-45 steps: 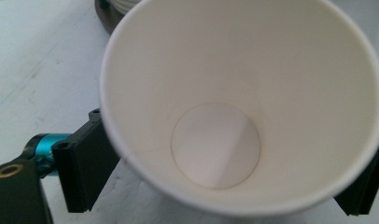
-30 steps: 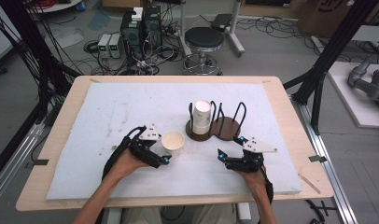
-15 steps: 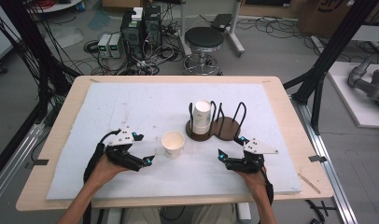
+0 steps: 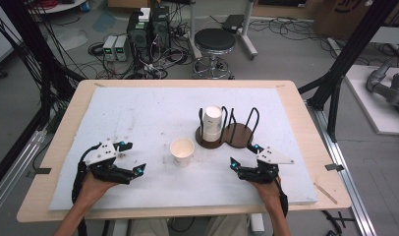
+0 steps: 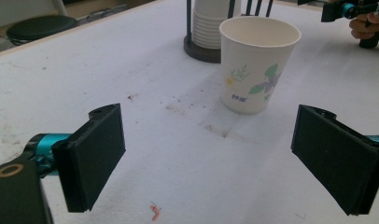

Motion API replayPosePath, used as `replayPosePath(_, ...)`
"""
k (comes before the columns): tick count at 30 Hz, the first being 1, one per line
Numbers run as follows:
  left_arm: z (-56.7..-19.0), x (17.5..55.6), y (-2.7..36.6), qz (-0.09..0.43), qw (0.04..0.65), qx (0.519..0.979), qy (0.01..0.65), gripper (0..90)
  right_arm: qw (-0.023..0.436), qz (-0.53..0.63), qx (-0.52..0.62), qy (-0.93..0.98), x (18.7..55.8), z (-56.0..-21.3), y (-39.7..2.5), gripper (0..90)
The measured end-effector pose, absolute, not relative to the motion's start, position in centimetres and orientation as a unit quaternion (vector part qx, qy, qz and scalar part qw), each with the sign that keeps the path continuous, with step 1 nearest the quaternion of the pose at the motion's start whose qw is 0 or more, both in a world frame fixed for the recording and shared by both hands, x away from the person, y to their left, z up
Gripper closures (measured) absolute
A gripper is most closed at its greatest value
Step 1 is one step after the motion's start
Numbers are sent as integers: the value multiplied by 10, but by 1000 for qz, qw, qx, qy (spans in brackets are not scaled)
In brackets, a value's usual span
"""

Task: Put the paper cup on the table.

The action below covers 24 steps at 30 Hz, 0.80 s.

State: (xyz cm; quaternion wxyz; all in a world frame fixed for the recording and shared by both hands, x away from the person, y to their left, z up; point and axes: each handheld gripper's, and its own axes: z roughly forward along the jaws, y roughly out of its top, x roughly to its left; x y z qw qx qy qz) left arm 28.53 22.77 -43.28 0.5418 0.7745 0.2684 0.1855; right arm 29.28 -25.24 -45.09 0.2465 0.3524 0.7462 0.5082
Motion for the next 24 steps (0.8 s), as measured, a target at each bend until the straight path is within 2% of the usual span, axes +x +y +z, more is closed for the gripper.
replayPosePath(13, -445, 276, 254, 216, 574, 734, 292, 98, 249, 510, 350, 746, 291, -451, -253, 170)
replayPosePath(24, -456, 277, 261, 229, 577, 722, 304, 98, 245, 511, 351, 745, 291, -451, -254, 170)
